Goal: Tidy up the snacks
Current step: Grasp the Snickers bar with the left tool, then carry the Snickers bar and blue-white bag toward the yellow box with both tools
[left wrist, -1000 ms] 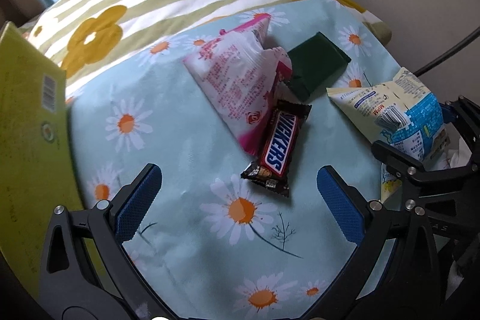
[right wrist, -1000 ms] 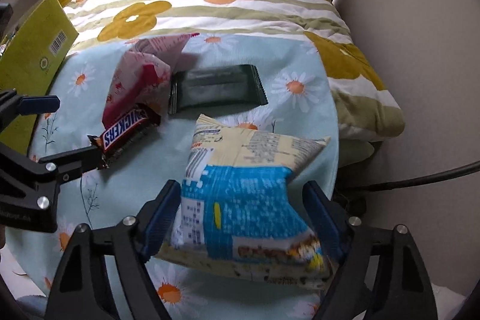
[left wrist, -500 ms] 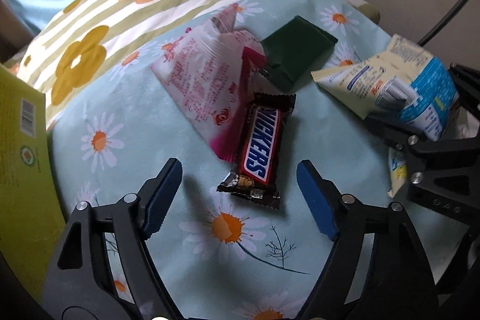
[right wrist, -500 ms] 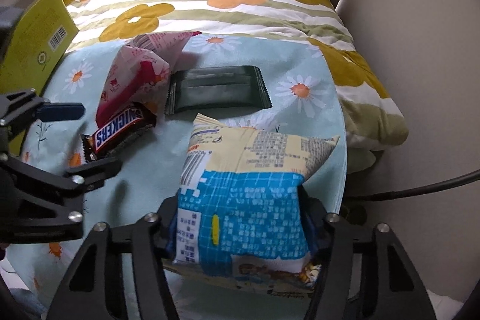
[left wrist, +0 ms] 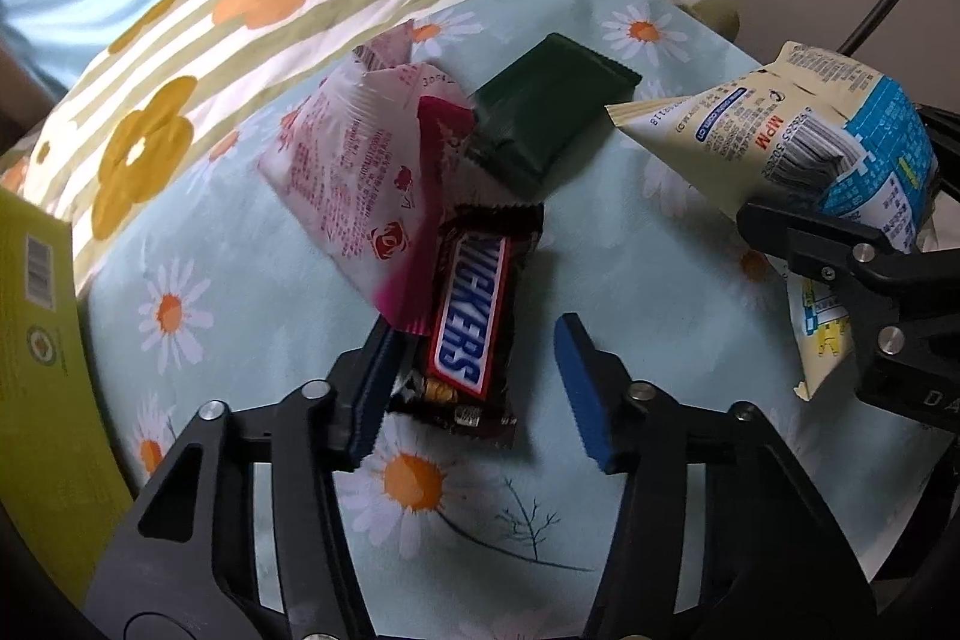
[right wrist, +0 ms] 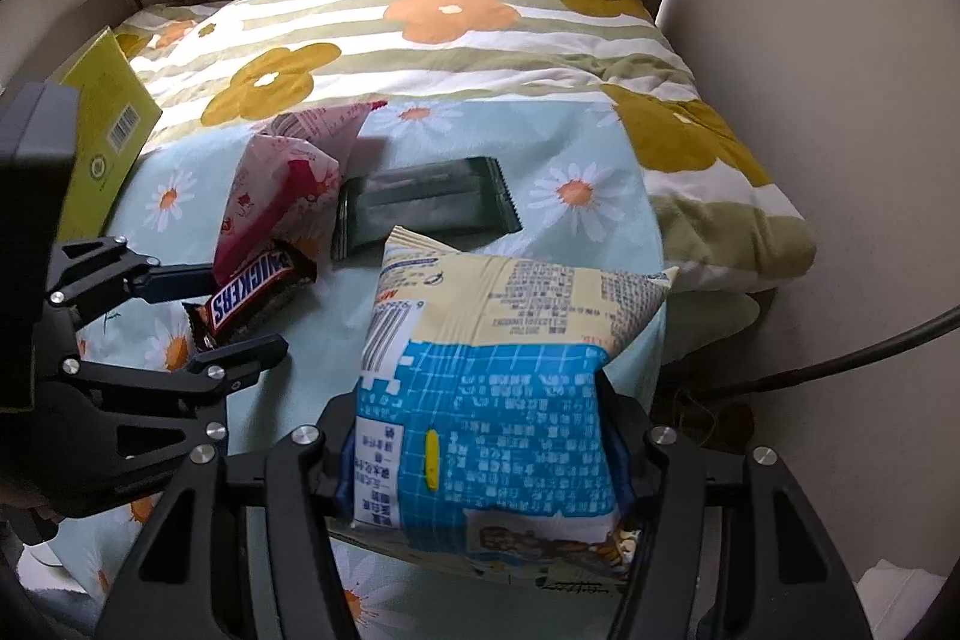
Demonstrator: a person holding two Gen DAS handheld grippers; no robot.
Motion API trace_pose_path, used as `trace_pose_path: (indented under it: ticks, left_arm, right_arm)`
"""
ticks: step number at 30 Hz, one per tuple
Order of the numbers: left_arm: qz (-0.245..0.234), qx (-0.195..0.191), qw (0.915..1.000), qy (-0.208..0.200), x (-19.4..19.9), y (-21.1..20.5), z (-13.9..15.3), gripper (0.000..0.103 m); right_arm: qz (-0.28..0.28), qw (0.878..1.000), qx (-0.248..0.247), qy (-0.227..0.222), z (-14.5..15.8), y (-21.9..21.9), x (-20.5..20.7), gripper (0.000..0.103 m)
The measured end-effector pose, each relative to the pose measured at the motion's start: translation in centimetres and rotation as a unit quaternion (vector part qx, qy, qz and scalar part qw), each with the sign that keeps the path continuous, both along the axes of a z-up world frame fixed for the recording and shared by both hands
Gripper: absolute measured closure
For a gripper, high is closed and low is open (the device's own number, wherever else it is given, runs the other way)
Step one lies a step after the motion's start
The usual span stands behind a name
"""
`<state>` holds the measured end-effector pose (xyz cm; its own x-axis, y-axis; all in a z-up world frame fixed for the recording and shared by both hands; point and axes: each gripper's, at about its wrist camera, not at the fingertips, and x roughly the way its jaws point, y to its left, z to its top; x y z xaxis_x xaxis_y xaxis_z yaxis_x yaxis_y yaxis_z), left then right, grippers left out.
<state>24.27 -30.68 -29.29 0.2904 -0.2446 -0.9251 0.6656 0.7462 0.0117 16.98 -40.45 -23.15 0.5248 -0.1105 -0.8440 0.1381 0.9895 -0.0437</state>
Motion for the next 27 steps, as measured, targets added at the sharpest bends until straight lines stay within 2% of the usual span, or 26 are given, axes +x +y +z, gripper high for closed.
trace_pose_path:
  ticks: [5, 7, 8, 9, 13, 22, 27]
  left_arm:
    - [-0.004, -0.001, 1.0000, 0.001, 0.4, -0.5, -0.1, 0.056]
    - [-0.009, -0.002, 1.0000, 0.003, 0.4, -0.6, 0.0, 0.067]
    - [-0.013, 0.000, 0.9999, 0.003, 0.4, -0.8, 0.1, 0.075]
    - [-0.016, 0.002, 0.9999, 0.002, 0.2, -0.8, 0.1, 0.077]
    - [-0.016, 0.016, 0.9997, -0.010, -0.4, -0.9, 0.2, 0.077]
    - [-0.013, 0.002, 0.9999, 0.004, -2.2, -0.3, 0.8, 0.077]
    - [-0.003, -0.013, 0.9999, 0.003, -3.6, 0.1, 2.3, 0.077]
  right_arm:
    - [-0.004, 1.000, 0.005, -0.003, 0.1, 0.0, 0.0, 0.047]
    - [-0.003, 1.000, 0.005, -0.004, 0.0, -0.1, -0.1, 0.047]
    - [-0.004, 1.000, 0.005, -0.004, 0.0, -0.1, -0.1, 0.047]
    - [-0.004, 1.000, 0.006, -0.004, 0.0, -0.1, -0.1, 0.047]
    - [-0.006, 1.000, 0.010, -0.006, 0.1, -0.1, 0.0, 0.047]
    - [-0.014, 1.000, 0.019, -0.017, 0.8, -0.4, -0.8, 0.047]
    - [-0.013, 0.999, 0.023, -0.025, 1.9, -0.7, -1.6, 0.047]
